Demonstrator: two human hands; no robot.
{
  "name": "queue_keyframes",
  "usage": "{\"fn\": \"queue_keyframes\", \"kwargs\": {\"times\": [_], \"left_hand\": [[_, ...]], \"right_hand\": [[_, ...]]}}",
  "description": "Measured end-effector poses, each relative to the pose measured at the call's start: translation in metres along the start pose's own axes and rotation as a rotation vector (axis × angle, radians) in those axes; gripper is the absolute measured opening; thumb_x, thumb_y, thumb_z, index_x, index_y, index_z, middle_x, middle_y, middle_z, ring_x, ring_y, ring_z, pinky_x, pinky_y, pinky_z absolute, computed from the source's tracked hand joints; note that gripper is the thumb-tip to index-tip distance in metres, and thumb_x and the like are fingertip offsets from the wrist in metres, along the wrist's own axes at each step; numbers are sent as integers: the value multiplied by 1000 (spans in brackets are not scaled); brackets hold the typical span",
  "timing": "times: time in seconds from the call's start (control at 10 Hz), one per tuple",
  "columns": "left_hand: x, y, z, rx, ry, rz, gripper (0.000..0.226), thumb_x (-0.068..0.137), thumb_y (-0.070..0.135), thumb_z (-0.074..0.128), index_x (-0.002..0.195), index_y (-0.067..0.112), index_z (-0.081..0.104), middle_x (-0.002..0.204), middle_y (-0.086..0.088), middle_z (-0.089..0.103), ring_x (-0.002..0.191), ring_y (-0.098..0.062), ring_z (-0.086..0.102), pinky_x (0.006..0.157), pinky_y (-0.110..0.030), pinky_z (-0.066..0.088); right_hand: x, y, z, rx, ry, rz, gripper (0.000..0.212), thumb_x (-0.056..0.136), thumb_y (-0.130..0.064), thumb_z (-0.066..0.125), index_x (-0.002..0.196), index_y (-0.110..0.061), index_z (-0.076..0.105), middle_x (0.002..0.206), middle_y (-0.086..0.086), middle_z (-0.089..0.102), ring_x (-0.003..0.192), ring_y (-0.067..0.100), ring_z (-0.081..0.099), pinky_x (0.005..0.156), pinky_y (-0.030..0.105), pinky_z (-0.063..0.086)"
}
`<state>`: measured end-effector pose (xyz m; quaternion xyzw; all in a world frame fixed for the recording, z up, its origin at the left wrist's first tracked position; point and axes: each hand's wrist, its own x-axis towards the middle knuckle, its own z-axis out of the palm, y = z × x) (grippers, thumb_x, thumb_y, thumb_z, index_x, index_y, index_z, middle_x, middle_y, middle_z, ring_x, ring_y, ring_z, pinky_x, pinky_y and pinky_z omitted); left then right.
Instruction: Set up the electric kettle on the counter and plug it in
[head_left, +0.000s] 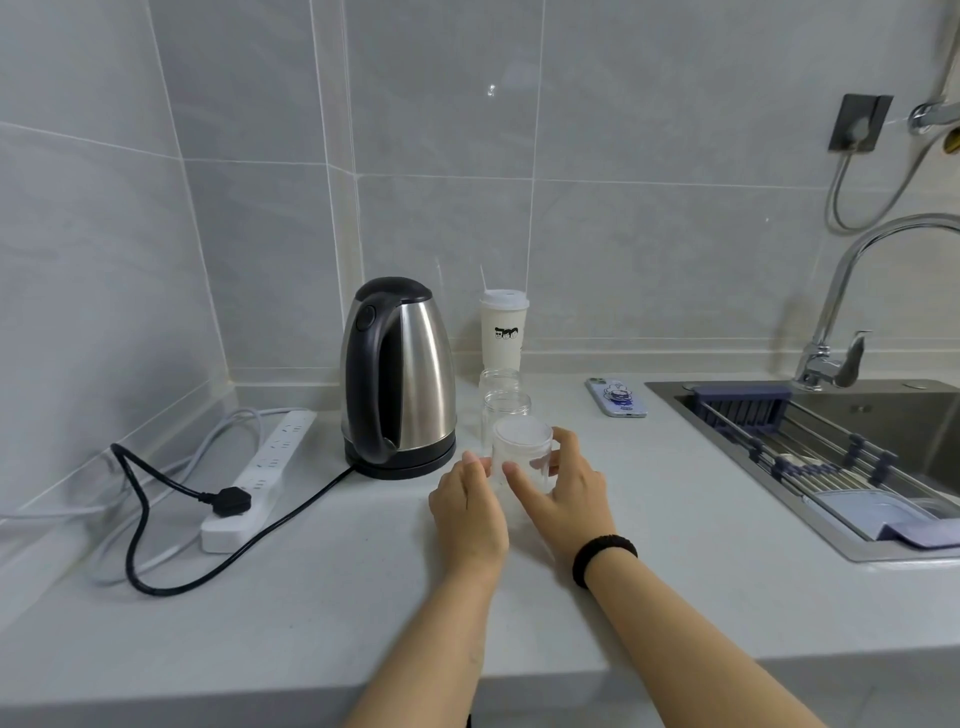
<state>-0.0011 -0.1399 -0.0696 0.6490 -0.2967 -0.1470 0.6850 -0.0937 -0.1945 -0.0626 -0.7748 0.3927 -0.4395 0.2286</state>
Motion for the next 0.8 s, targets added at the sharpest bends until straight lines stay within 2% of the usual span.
{"fn": "queue_keyframes", "kwargs": {"times": [0.1, 0.2, 0.3, 0.4, 0.5, 0.6, 0.7, 0.8], "left_hand": [[0, -1, 0, 12, -1, -9, 45, 98, 43, 24, 95, 24, 65, 113, 1, 66, 114, -25, 52, 103, -45, 38], [1, -2, 0, 20, 0, -11, 43, 94, 45, 23, 91, 28, 63, 112, 3, 67, 112, -24, 53, 102, -44, 39], [1, -1, 0, -1, 7, -27, 35, 99, 38, 28, 87, 30, 60, 111, 2, 67, 112, -23, 53, 102, -44, 39], [0, 4, -1, -38, 25, -27, 33, 100, 29, 32, 88, 23, 62, 106, -1, 66, 106, -22, 56, 95, -36, 42], [0, 5, -3, -78, 52, -5, 37, 87, 37, 30, 89, 22, 63, 102, 2, 65, 103, -19, 56, 89, -32, 42], [2, 4, -3, -54, 90, 64, 41, 84, 37, 29, 91, 17, 65, 101, 1, 64, 103, -20, 55, 90, -33, 42], [-2, 10, -7, -10, 87, 157, 39, 86, 34, 31, 89, 14, 64, 95, 4, 60, 104, -23, 53, 93, -40, 42], [-1, 8, -15, 13, 69, 211, 32, 87, 33, 32, 87, 20, 61, 90, 12, 55, 105, -22, 51, 91, -35, 41]], "right_hand": [[0, 0, 0, -6, -13, 16, 44, 80, -54, 62, 112, -31, 42, 91, -11, 59, 90, 9, 54, 93, 42, 42], [0, 0, 0, -13, -12, 24, 44, 79, -56, 61, 110, -31, 43, 91, -10, 60, 90, 9, 54, 93, 42, 43], [0, 0, 1, -17, 1, 34, 48, 73, -64, 56, 106, -31, 44, 91, -11, 60, 89, 9, 55, 92, 43, 44], [0, -3, 0, 0, 5, 51, 58, 67, -72, 45, 105, -29, 50, 93, -11, 61, 92, 10, 56, 91, 44, 44], [-1, -4, -3, 35, 3, 78, 66, 68, -75, 39, 111, -27, 53, 100, -10, 62, 99, 10, 56, 93, 45, 43], [-3, -2, -4, 66, 3, 95, 68, 70, -76, 38, 117, -29, 52, 104, -11, 62, 102, 8, 55, 95, 45, 42], [-7, -5, -9, 115, 43, 121, 65, 71, -75, 39, 116, -30, 51, 103, -13, 62, 101, 8, 55, 94, 43, 43], [-14, -5, -16, 221, 130, 129, 61, 71, -73, 40, 114, -32, 51, 103, -14, 62, 103, 11, 57, 86, 32, 45]]}}
